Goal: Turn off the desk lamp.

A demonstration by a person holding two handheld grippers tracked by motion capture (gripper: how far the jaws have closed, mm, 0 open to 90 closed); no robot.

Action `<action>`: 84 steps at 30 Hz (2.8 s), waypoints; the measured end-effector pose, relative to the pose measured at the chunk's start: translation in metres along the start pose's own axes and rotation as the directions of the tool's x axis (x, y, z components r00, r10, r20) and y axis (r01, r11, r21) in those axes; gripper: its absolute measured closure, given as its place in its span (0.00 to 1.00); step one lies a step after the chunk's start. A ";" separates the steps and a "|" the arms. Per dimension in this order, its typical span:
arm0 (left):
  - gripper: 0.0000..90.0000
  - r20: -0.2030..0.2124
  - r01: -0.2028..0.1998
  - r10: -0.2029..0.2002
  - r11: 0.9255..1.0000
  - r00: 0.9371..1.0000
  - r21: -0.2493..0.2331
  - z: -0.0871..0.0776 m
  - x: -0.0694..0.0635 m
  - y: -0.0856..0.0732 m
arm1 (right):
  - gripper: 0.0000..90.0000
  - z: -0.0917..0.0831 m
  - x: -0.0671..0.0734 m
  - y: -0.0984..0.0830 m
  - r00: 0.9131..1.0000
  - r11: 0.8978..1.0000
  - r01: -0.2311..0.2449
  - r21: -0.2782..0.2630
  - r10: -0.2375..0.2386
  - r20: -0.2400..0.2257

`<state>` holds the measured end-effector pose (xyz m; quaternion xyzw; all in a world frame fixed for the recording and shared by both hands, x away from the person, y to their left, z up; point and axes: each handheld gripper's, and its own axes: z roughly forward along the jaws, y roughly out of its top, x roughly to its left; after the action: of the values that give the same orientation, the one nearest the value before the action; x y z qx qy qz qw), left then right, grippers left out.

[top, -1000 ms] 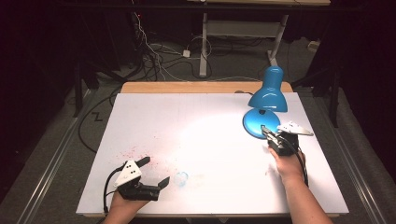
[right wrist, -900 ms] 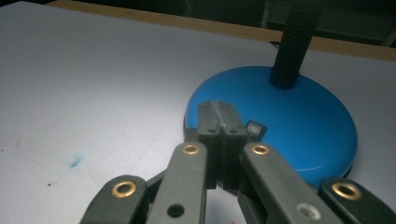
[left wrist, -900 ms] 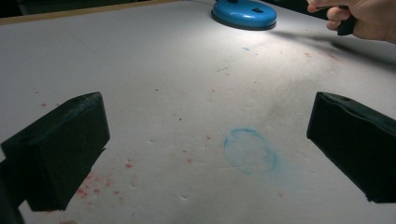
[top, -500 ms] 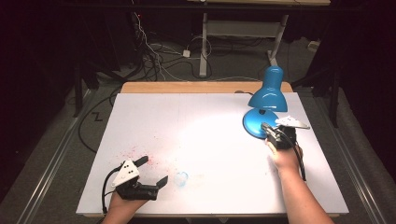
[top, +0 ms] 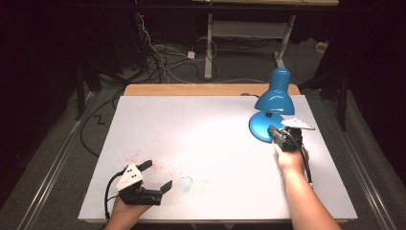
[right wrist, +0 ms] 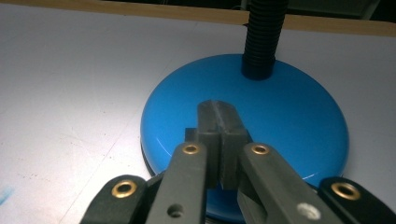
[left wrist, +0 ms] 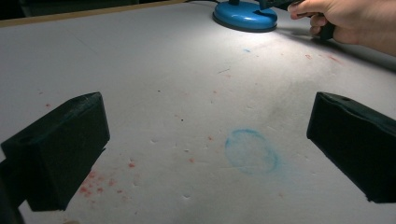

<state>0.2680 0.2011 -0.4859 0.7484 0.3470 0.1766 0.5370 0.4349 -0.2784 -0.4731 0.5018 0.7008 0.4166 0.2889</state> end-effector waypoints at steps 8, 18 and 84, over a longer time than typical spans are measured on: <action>0.00 0.005 0.000 0.000 1.000 1.000 -0.003 0.000 0.000 0.000 | 1.00 0.003 -0.003 -0.001 1.000 1.000 -0.012 0.008 0.012 0.012; 0.00 0.000 0.005 -0.005 1.000 1.000 -0.002 0.000 0.000 0.000 | 1.00 0.006 -0.004 0.000 1.000 1.000 -0.016 0.011 0.015 0.017; 0.00 0.016 0.004 -0.004 1.000 1.000 -0.002 0.001 -0.002 0.002 | 1.00 -0.027 0.019 0.008 0.998 0.998 0.029 -0.049 -0.032 -0.055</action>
<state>0.2677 0.1981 -0.4846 0.7485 0.3440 0.1697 0.5409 0.4102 -0.2672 -0.4528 0.4721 0.7061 0.4427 0.2873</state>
